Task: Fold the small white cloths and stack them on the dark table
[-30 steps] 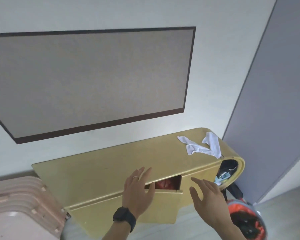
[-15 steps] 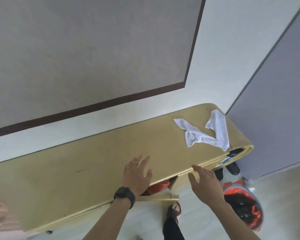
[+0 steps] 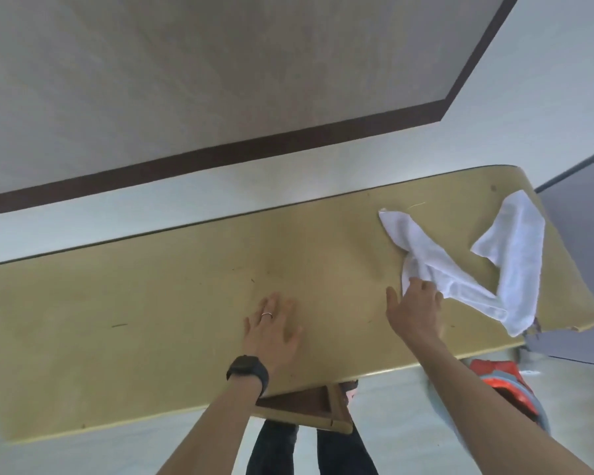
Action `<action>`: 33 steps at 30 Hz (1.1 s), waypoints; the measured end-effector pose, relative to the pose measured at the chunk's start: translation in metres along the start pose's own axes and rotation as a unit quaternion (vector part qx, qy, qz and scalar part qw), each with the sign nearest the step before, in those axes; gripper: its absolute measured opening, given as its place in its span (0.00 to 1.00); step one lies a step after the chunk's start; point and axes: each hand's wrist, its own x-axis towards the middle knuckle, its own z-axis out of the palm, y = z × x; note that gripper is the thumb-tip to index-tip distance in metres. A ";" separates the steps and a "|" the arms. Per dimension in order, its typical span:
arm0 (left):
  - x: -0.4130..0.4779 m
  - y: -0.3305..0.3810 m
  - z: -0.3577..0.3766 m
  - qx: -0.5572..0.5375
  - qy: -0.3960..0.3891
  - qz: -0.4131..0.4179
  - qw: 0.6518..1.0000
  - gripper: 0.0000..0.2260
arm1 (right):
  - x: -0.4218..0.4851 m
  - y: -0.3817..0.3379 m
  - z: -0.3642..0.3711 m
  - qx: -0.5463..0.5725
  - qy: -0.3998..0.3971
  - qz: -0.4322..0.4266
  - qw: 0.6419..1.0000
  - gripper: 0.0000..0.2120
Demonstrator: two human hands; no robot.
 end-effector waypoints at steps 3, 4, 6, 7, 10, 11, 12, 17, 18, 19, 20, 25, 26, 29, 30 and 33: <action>0.002 -0.005 0.017 0.009 -0.007 -0.002 1.000 0.30 | 0.003 -0.001 0.019 -0.033 0.026 -0.021 0.999 0.15; 0.002 -0.006 0.019 0.012 -0.008 -0.002 1.000 0.31 | -0.001 0.000 0.026 -0.036 0.036 -0.057 0.997 0.10; 0.004 -0.006 0.017 0.009 -0.018 -0.001 1.000 0.31 | -0.013 -0.001 0.037 -0.044 0.044 -0.140 0.988 0.09; 0.005 -0.006 0.013 0.006 -0.025 0.000 1.000 0.31 | -0.020 -0.004 0.039 -0.037 0.044 -0.176 0.983 0.10; 0.004 -0.004 -0.006 -0.008 -0.022 0.026 0.999 0.34 | -0.054 -0.020 0.032 0.017 0.019 -0.234 0.972 0.08; 0.001 -0.001 -0.014 -0.007 -0.009 0.050 0.999 0.35 | -0.065 -0.025 0.028 0.035 -0.002 -0.248 0.968 0.07; -0.002 0.004 -0.022 0.001 0.012 0.082 0.997 0.36 | -0.076 -0.029 0.024 0.045 -0.026 -0.267 0.962 0.06; -0.019 0.024 -0.048 -0.032 0.157 0.254 0.954 0.14 | -0.121 -0.040 -0.003 0.106 -0.084 -0.332 0.933 0.07; -0.023 0.022 -0.051 -0.040 0.190 0.276 0.941 0.12 | -0.127 -0.042 -0.011 0.122 -0.071 -0.329 0.934 0.07; -0.027 0.018 -0.055 -0.049 0.209 0.292 0.932 0.12 | -0.131 -0.044 -0.019 0.131 -0.055 -0.325 0.935 0.07; -0.032 0.011 -0.059 -0.050 0.222 0.302 0.926 0.12 | -0.133 -0.046 -0.028 0.134 -0.040 -0.322 0.936 0.07; -0.063 -0.040 -0.092 0.011 0.302 0.283 0.910 0.14 | -0.143 -0.061 -0.068 0.120 0.017 -0.356 0.927 0.08; -0.069 -0.053 -0.097 0.026 0.310 0.276 0.909 0.14 | -0.147 -0.064 -0.073 0.115 0.027 -0.366 0.923 0.09; -0.086 -0.085 -0.114 0.064 0.314 0.260 0.911 0.15 | -0.157 -0.073 -0.083 0.070 0.049 -0.415 0.906 0.12; -0.091 -0.093 -0.121 0.075 0.312 0.259 0.911 0.16 | -0.159 -0.075 -0.085 0.045 0.043 -0.427 0.902 0.16; -0.097 -0.113 -0.141 0.110 0.315 0.257 0.907 0.13 | -0.159 -0.084 -0.085 -0.034 0.024 -0.437 0.898 0.25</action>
